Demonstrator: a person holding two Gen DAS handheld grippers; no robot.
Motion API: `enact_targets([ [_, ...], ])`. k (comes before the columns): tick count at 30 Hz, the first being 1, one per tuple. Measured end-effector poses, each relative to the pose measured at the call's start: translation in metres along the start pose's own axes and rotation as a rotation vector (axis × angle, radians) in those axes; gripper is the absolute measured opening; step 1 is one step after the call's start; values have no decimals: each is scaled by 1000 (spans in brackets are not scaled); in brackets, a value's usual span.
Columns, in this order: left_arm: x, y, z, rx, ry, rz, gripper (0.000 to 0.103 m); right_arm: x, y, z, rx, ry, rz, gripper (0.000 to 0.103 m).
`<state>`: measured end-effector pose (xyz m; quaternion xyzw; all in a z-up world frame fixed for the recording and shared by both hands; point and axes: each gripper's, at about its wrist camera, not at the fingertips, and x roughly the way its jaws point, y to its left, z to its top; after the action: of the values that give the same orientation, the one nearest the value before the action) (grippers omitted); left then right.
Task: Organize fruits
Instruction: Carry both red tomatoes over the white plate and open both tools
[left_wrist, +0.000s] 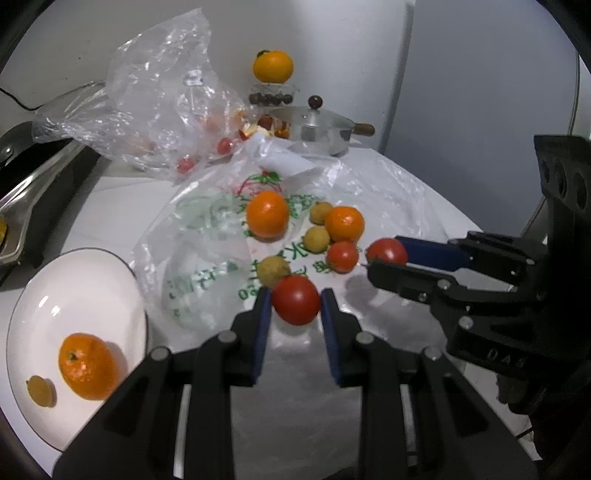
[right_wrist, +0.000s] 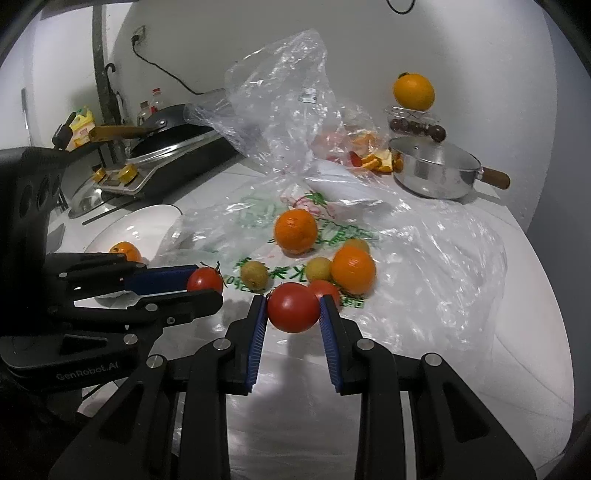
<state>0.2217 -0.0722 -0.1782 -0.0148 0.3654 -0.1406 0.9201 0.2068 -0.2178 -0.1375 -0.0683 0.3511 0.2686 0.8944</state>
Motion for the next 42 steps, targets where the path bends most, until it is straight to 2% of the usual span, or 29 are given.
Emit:
enact_targets([
  [21,-41,54,-13,-86,-83,29,28,9,63,23,-112,9,10,31],
  [42,-82,126,-40,-175,-138,103,28,37,137,40,-213,37,56,31],
])
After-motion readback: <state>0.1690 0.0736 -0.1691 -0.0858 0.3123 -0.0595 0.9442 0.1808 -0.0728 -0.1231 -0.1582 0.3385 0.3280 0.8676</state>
